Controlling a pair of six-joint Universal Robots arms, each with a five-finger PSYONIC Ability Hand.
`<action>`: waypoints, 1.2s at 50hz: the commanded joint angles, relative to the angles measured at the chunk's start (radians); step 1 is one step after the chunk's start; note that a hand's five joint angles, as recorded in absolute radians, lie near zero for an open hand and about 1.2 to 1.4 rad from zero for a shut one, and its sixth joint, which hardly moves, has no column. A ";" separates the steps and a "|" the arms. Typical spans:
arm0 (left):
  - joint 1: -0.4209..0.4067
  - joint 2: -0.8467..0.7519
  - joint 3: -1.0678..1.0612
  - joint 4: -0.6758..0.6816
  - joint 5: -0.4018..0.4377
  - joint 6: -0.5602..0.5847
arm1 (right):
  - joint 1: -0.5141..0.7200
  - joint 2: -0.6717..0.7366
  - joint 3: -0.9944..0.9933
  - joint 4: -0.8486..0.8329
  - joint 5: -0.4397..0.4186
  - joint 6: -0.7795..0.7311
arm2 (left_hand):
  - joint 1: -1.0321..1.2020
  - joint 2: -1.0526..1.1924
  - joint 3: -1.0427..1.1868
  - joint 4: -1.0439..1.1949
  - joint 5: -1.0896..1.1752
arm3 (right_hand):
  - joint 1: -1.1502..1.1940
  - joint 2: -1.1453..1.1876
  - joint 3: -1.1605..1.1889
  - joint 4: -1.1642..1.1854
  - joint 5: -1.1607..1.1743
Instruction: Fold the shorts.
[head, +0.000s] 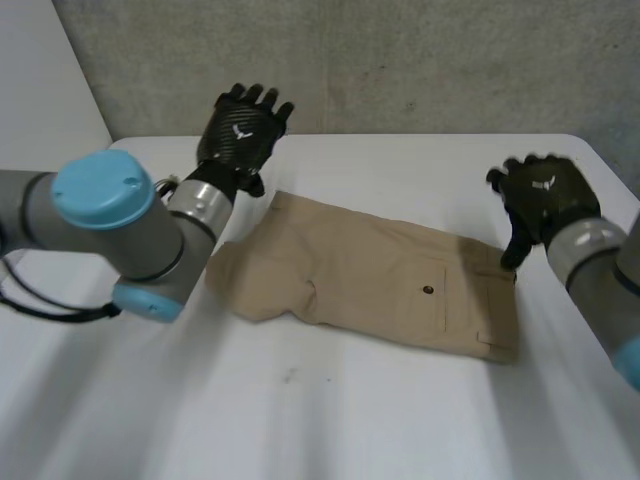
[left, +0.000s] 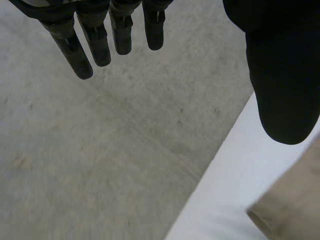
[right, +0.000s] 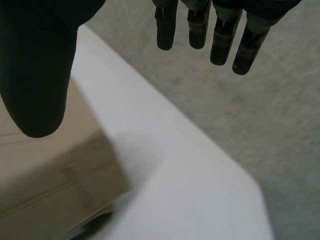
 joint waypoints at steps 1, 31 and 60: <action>0.009 0.164 -0.226 -0.083 -0.109 -0.198 | -0.009 -0.072 0.217 0.032 -0.073 0.127 | -0.009 -0.008 -0.020 -0.012 -0.015 | -0.028 -0.040 -0.038 -0.057 -0.072; 0.041 0.371 -0.531 -0.232 -0.189 -0.371 | -0.233 0.014 0.312 -0.165 -0.090 -0.013 | -0.006 -0.006 -0.017 -0.009 -0.013 | 1.194 1.181 1.184 1.165 1.150; 0.101 0.537 -0.645 -0.240 -0.180 -0.371 | 0.419 0.348 -0.280 0.228 -0.294 -0.577 | -0.015 -0.014 -0.026 -0.017 -0.021 | 0.806 0.793 0.796 0.777 0.762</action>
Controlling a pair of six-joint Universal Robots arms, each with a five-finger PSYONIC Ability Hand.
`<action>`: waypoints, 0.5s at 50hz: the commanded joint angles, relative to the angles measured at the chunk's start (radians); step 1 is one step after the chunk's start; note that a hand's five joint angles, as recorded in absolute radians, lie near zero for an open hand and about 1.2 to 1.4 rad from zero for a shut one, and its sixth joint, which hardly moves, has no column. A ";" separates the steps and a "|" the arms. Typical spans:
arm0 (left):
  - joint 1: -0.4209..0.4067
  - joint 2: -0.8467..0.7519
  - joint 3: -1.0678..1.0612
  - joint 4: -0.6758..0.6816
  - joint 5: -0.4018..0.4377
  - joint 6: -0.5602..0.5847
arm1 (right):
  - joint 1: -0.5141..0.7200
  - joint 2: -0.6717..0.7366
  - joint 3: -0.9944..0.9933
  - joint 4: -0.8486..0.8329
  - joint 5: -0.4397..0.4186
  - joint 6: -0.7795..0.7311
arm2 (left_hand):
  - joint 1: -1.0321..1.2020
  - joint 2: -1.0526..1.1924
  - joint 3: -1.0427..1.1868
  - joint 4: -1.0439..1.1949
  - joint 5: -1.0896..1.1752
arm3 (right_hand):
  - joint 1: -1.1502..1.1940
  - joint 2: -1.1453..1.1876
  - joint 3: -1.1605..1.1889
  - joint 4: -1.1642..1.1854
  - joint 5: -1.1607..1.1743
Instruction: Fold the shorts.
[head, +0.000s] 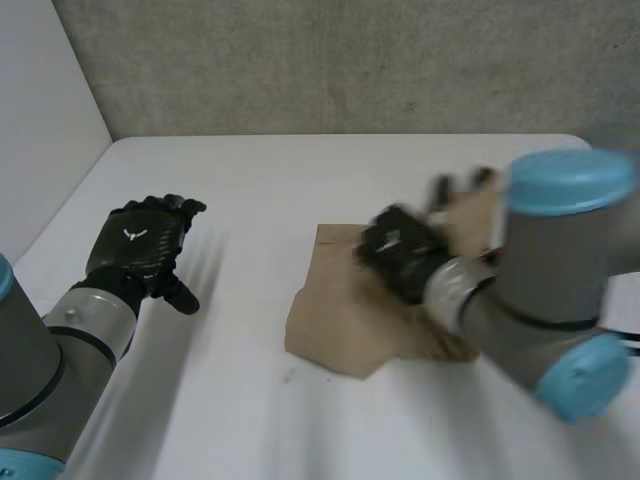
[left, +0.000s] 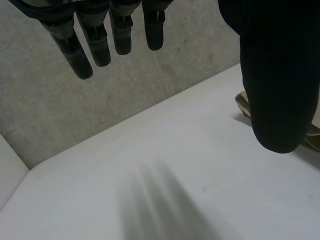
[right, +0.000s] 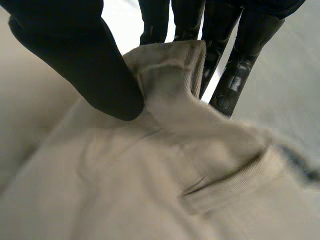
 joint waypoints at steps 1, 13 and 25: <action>0.010 0.001 -0.001 0.000 0.006 0.002 | 0.126 0.160 -0.065 0.035 -0.104 -0.084 | -0.015 -0.014 -0.026 -0.017 -0.021 | -0.278 -0.487 -0.501 -0.499 -0.470; -0.016 -0.050 0.129 0.031 0.010 0.011 | -0.001 -0.126 0.054 -0.190 -0.101 0.411 | -0.003 -0.003 -0.014 -0.006 -0.010 | -0.764 -0.974 -0.988 -0.986 -0.957; -0.269 -0.287 0.418 0.029 0.005 0.002 | -0.239 -0.297 0.259 -0.233 -0.086 0.732 | 0.003 0.003 -0.008 0.000 -0.004 | -0.764 -0.974 -0.988 -0.986 -0.957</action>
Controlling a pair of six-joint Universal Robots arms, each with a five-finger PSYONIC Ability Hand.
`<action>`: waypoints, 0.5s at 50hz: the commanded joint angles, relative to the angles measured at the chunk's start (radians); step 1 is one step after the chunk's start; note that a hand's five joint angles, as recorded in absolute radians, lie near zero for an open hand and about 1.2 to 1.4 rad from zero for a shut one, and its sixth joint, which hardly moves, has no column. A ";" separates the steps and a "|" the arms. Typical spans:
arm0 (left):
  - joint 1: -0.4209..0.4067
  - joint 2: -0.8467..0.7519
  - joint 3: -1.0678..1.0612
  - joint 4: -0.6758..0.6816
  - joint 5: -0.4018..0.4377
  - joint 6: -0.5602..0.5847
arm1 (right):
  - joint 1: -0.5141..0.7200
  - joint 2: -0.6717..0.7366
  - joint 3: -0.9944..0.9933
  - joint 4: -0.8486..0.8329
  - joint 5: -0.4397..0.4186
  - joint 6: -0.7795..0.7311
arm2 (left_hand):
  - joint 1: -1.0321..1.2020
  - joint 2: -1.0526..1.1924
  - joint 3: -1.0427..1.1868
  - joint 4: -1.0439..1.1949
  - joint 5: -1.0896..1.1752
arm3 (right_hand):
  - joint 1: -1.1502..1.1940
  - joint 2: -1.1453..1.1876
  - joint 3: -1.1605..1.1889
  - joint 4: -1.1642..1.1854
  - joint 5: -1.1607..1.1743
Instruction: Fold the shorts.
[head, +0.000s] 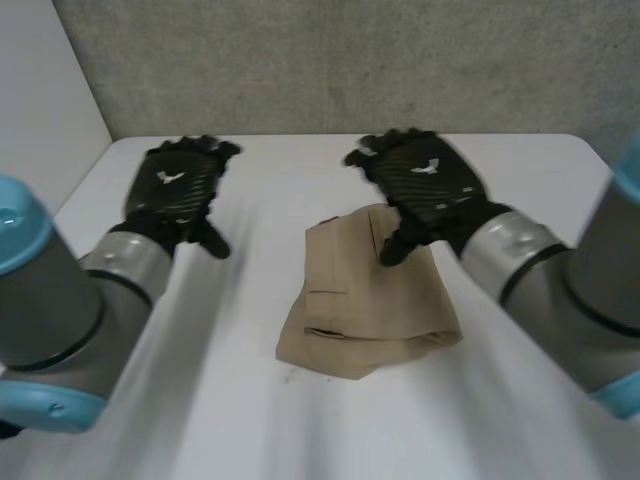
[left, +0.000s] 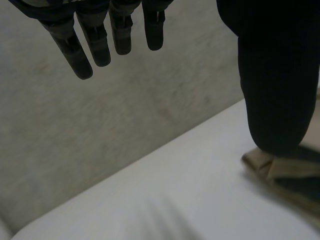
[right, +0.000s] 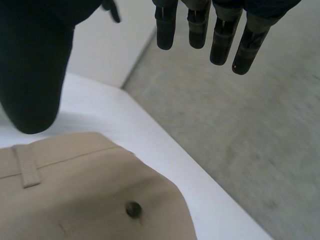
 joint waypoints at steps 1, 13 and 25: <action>-0.179 -0.182 0.195 -0.007 0.000 -0.002 | -0.152 -0.050 0.104 0.002 0.012 0.086 | 0.005 0.006 -0.005 0.003 -0.001 | -0.027 -0.040 -0.038 -0.058 -0.068; -0.276 -0.452 0.469 -0.093 0.027 -0.033 | -0.162 0.081 0.019 0.023 0.031 0.129 | 0.026 0.027 0.015 0.024 0.020 | -0.027 -0.040 -0.038 -0.058 -0.068; -0.239 -0.580 0.561 -0.266 -0.002 -0.042 | -0.155 0.371 -0.198 0.220 0.018 0.135 | 0.044 0.044 0.033 0.041 0.037 | -0.027 -0.040 -0.038 -0.058 -0.068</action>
